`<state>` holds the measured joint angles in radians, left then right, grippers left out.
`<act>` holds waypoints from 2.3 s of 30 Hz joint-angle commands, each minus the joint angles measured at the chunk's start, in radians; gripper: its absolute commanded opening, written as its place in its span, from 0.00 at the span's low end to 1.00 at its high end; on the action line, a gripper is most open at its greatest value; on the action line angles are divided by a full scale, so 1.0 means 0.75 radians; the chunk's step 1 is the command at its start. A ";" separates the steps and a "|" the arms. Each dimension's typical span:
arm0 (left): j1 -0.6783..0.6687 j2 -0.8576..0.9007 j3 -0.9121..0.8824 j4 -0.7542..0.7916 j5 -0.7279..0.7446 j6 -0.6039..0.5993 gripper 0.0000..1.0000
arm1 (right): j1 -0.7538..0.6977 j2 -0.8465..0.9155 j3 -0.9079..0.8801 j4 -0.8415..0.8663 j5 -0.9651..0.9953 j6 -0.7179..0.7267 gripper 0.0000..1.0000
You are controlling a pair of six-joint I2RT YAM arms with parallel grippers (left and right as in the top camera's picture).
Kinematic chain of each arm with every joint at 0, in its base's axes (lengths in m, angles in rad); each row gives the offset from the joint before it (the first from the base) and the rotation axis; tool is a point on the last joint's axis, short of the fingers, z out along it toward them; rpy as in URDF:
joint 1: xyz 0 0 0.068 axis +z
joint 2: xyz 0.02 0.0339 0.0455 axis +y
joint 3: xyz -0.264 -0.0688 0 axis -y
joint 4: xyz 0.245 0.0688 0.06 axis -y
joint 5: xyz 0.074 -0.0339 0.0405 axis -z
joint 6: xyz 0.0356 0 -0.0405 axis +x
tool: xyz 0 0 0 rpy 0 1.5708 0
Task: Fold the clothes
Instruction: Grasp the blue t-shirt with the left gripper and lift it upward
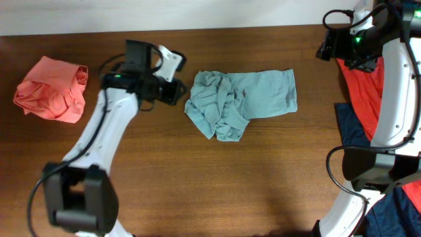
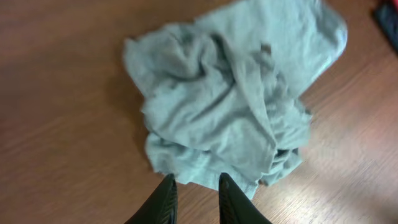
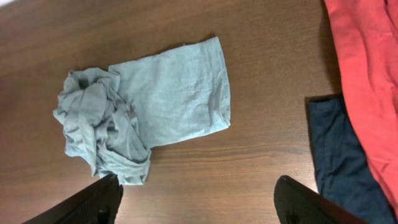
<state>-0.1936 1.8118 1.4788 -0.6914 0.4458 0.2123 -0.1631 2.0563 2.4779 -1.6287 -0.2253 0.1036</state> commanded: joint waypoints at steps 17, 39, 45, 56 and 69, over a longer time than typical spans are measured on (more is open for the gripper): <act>-0.290 0.246 0.018 0.340 -0.094 0.128 0.24 | -0.003 -0.050 -0.045 -0.018 0.023 -0.030 0.83; -0.318 0.337 0.015 0.393 -0.096 0.086 0.44 | -0.003 -0.050 -0.045 -0.021 0.038 -0.065 0.83; -0.318 0.390 0.015 0.393 -0.092 0.076 0.43 | -0.003 -0.050 -0.045 -0.021 0.038 -0.065 0.83; -0.311 0.398 0.060 0.392 -0.093 0.066 0.01 | -0.003 -0.050 -0.045 -0.021 0.038 -0.064 0.85; -0.114 0.397 0.906 -0.441 -0.455 0.068 0.01 | -0.003 -0.050 -0.045 -0.008 0.037 -0.064 0.86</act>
<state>-0.3370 2.1189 1.9881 -0.9466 0.2501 0.2649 -0.1631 2.0560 2.4493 -1.6402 -0.2066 0.0666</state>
